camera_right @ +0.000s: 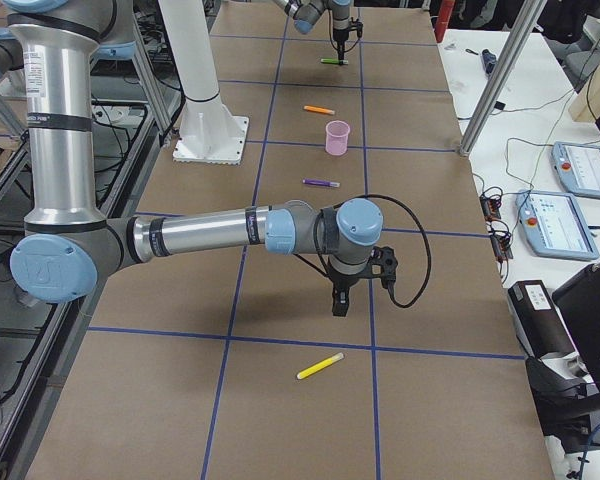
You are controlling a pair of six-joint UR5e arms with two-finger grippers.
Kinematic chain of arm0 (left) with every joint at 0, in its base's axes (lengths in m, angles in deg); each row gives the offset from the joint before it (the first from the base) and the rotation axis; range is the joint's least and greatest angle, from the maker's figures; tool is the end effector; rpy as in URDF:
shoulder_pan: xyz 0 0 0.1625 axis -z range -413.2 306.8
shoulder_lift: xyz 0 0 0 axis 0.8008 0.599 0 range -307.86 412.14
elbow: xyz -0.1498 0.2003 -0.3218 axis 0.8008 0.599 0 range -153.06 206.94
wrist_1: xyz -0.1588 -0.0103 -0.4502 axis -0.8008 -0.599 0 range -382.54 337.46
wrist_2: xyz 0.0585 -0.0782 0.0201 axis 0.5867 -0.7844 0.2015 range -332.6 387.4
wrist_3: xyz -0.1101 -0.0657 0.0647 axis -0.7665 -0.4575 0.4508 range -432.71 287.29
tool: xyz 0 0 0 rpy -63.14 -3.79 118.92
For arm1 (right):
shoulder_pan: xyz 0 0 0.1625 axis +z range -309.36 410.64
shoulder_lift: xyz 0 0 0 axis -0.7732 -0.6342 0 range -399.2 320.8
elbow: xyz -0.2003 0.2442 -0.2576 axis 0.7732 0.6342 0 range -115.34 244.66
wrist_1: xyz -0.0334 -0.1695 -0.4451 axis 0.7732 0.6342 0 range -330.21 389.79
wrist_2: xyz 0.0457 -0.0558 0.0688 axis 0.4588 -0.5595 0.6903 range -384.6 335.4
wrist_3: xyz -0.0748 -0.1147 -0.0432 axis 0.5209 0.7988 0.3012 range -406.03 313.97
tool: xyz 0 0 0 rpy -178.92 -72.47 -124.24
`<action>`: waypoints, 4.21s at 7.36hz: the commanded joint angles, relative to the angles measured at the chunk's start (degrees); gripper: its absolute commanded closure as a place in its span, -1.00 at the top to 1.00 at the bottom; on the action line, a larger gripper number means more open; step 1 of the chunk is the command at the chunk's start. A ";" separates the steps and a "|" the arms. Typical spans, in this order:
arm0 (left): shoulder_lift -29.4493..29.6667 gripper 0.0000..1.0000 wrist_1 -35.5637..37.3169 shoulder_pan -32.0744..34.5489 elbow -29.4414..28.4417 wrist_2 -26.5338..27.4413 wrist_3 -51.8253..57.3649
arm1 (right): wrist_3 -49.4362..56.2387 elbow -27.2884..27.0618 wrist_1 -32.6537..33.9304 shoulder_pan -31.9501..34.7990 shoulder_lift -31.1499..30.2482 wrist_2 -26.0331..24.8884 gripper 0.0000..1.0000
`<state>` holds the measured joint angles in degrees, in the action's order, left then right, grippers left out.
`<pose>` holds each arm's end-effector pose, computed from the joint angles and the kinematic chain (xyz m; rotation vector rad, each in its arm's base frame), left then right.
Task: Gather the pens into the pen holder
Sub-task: 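Lift the green marker with the left gripper and carry it farther away, then swing the left gripper with the green marker over the pink cup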
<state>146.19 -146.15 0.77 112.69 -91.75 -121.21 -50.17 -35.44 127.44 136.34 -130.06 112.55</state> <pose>0.3249 -0.5545 0.6205 0.0896 0.7486 -0.0590 -0.0131 -0.5494 0.5912 -0.0343 -0.8225 -0.0141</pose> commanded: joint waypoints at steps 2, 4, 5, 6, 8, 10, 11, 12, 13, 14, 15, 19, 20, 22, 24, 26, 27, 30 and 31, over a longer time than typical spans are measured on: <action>-0.18 -1.00 0.20 0.08 0.82 -0.56 -0.19 | 0.00 -0.01 0.00 0.00 0.15 -0.03 1.00; -0.27 -1.00 0.47 0.34 2.83 -1.35 -0.19 | 0.00 -0.10 -0.09 0.00 0.24 -0.03 1.00; -0.53 -1.00 0.56 0.69 5.37 -1.79 -0.36 | 0.09 -0.10 -0.18 0.00 0.24 -0.30 1.00; -0.27 -1.00 0.73 2.09 8.09 -1.71 -0.63 | 0.26 -0.01 -0.18 0.00 0.07 -0.65 1.00; 4.44 -1.00 7.80 5.17 11.88 -1.53 -4.46 | 0.70 2.78 -4.97 -0.09 0.06 -0.91 1.00; 10.17 -1.00 17.83 5.44 18.02 -1.18 -8.96 | 1.23 17.40 -25.47 -0.09 0.41 -0.91 1.00; 14.37 -1.00 22.48 5.44 18.92 -0.57 -12.02 | 1.32 21.92 -31.58 -1.05 0.59 -1.00 1.00; 17.37 -1.00 24.88 5.35 19.02 0.92 -12.23 | 2.19 24.23 -34.77 -3.40 0.59 -1.87 1.00; 19.31 -1.00 24.90 5.35 19.02 1.02 -12.40 | 2.72 24.86 -37.24 -5.34 0.59 -4.23 1.00; 20.46 -1.00 24.90 5.27 19.02 1.02 -12.49 | 3.86 25.39 -38.05 -6.84 0.59 -5.04 1.00; 21.87 -1.00 24.99 5.18 18.59 1.02 -13.54 | 7.78 27.48 -38.32 -7.12 1.03 -5.83 1.00; 30.48 -1.00 33.06 2.90 18.23 5.84 -15.57 | 13.62 31.63 -37.97 -7.82 3.40 -5.66 0.89; 30.58 -1.00 33.08 2.72 18.14 5.85 -15.66 | 13.54 31.81 -37.71 -8.00 3.49 -5.66 0.66; 30.84 -1.00 33.08 2.63 18.14 5.94 -15.66 | 13.71 32.51 -37.79 -8.26 3.40 -5.66 0.34; 31.63 -1.00 33.08 0.80 18.05 9.34 -15.74 | 13.71 32.95 -37.79 -8.35 3.40 -5.57 0.29; 32.60 -1.00 33.08 -2.02 17.79 11.74 -18.90 | 13.71 33.30 -37.79 -8.26 3.40 -5.49 0.25; 32.60 -1.00 33.08 -2.03 17.79 11.74 -18.91 | 13.71 33.30 -37.79 -8.35 3.40 -5.40 0.16; 32.60 -1.00 33.08 -2.12 17.62 11.74 -18.91 | 13.71 33.21 -37.79 -8.88 3.40 -5.40 0.08; 32.60 -1.00 33.08 -2.12 17.61 11.74 -18.91 | 13.71 33.30 -37.79 -9.05 3.40 -5.48 0.08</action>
<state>178.79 -113.07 -1.30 130.35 -80.01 -140.11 -36.45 -2.19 89.65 127.47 -126.65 107.13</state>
